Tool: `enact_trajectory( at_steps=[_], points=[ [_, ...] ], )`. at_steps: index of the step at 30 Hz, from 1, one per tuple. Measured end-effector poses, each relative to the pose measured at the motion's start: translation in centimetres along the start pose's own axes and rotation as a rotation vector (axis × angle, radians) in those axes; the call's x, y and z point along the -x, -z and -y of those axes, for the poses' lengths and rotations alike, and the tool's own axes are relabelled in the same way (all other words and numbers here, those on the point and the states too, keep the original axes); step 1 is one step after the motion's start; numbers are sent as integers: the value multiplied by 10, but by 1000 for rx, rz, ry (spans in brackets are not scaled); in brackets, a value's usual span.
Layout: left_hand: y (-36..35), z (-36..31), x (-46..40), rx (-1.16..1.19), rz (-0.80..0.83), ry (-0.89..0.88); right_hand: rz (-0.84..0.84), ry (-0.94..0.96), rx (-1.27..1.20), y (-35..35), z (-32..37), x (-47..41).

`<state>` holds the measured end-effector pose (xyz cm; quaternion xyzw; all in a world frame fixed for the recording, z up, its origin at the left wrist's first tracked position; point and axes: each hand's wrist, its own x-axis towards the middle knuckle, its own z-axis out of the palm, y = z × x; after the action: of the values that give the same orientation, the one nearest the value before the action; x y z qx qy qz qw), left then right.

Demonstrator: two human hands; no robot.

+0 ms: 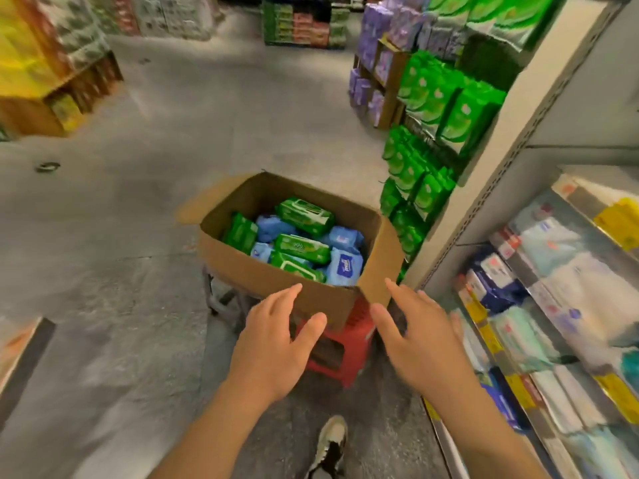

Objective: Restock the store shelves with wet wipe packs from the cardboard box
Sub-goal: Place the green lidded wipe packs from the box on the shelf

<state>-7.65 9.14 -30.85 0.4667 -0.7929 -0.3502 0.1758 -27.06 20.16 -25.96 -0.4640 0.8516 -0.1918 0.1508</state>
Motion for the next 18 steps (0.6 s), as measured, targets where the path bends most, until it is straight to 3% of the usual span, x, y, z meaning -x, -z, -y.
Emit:
enact_trajectory(
  at_steps=[14, 18],
  points=[
    [40, 17, -198, 58, -86, 249, 156, 141, -185, -30, 5, -242],
    [37, 32, -233, 28, -21, 353, 259, 113, -223, -41, 6, -282]
  ],
)
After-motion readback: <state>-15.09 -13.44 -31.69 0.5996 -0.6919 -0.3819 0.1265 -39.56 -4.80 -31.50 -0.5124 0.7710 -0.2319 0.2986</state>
